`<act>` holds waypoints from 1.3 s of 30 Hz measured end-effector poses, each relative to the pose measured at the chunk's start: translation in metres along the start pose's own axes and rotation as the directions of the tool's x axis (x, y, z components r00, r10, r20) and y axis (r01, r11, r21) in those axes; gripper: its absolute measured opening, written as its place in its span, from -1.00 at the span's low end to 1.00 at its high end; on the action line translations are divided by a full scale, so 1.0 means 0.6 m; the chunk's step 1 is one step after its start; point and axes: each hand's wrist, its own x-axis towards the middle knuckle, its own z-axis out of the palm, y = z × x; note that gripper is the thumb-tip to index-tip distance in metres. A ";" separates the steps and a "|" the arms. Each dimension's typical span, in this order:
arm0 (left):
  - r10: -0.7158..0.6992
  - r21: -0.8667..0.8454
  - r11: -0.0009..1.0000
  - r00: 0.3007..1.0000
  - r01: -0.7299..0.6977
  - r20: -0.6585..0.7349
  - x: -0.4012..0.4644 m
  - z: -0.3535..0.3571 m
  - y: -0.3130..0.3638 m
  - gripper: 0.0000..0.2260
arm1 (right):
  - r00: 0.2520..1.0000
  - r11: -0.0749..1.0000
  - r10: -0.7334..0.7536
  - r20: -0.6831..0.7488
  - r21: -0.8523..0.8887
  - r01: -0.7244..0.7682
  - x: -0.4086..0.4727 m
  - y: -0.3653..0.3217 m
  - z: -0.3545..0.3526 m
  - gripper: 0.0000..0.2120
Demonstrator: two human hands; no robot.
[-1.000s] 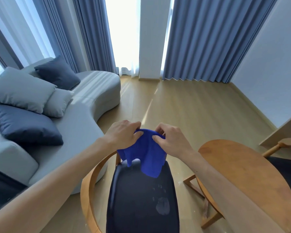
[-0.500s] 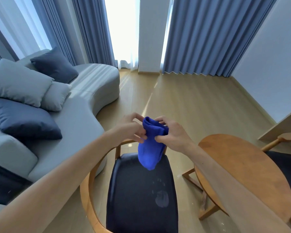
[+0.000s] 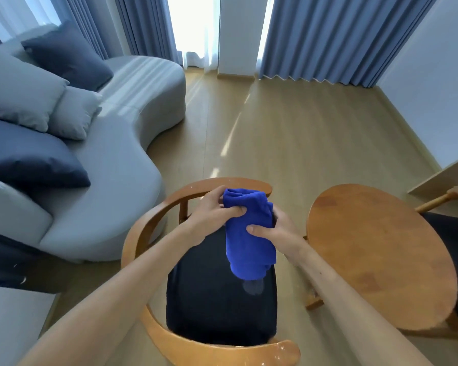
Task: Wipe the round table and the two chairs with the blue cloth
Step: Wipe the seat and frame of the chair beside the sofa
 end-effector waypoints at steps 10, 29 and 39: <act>-0.390 0.176 0.875 0.873 0.450 -0.294 0.067 -0.024 -0.356 -0.70 | 0.950 0.943 0.258 -0.174 -0.170 -0.287 0.091 0.300 0.042 -0.75; -0.415 0.720 0.448 0.837 0.530 -0.357 0.158 -0.025 -0.744 -0.45 | 0.888 0.380 0.019 -0.460 -0.818 -0.432 0.251 0.685 0.242 -0.31; -0.367 0.814 0.333 0.861 0.475 -0.352 0.160 -0.003 -0.773 -0.38 | 0.820 0.118 -0.355 0.449 -0.848 0.516 0.170 0.740 -0.001 -0.50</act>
